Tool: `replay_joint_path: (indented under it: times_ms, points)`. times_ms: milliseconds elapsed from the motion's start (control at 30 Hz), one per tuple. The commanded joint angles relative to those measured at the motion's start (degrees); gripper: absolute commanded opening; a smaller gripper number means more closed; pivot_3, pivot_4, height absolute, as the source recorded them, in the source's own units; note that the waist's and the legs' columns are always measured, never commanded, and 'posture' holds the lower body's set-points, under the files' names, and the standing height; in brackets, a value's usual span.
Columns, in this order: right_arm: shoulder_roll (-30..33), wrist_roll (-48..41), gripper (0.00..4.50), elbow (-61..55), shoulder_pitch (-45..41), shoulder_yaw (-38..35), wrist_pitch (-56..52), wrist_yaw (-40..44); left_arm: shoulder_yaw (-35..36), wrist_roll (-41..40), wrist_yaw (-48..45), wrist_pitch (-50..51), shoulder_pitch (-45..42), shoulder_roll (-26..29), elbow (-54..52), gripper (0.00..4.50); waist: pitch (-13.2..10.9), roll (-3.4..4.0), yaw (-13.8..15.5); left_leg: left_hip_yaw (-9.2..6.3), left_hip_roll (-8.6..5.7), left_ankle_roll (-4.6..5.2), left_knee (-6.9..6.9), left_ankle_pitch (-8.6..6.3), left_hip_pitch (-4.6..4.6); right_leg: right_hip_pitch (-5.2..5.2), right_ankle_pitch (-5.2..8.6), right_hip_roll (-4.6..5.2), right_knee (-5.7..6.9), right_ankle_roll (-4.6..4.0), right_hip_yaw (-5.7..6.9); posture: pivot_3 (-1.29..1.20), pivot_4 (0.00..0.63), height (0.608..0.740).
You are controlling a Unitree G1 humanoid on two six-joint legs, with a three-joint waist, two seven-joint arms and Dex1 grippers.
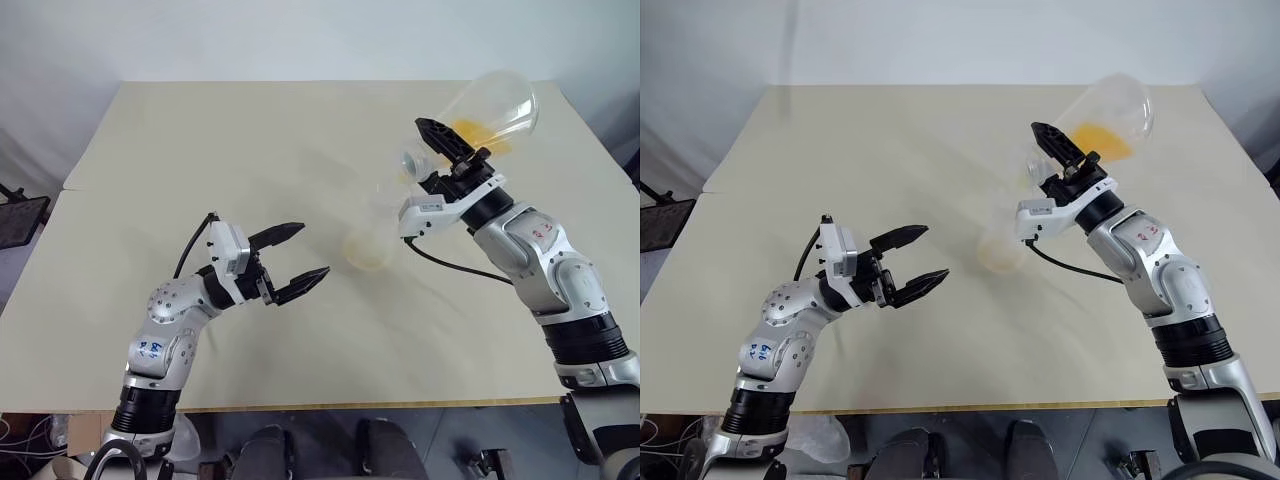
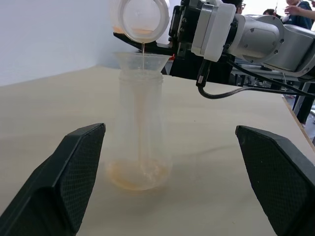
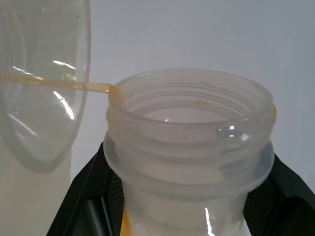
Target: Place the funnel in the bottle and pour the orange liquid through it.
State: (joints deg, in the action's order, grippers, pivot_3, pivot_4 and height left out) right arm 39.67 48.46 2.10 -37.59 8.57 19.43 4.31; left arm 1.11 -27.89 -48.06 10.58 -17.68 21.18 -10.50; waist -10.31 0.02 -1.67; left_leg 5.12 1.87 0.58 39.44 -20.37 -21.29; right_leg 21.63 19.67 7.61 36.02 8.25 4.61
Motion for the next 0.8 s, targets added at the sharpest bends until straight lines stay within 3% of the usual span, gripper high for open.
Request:
replay_joint_path:
  times_ms: [33,800]
  points:
    - [0.8,0.8,2.55,-1.1,-1.8,-0.6,0.2,-2.1,0.0,-0.3,0.5,-0.8,0.0,-0.2,-2.4,4.50,0.0,0.00,0.0,0.00,0.00,0.00,0.00,0.00,0.00,0.00,0.00,0.00,0.00,0.00,0.00,0.00,0.150,0.740]
    - [1.8,4.1,2.55,-0.2,-1.6,-0.6,1.1,-4.7,-0.2,0.7,0.8,-2.5,-0.3,-0.9,-1.7,4.50,0.0,0.00,0.0,0.01,0.00,0.00,0.00,0.00,0.00,0.00,0.00,-0.01,-0.01,0.00,0.00,0.00,0.150,0.740]
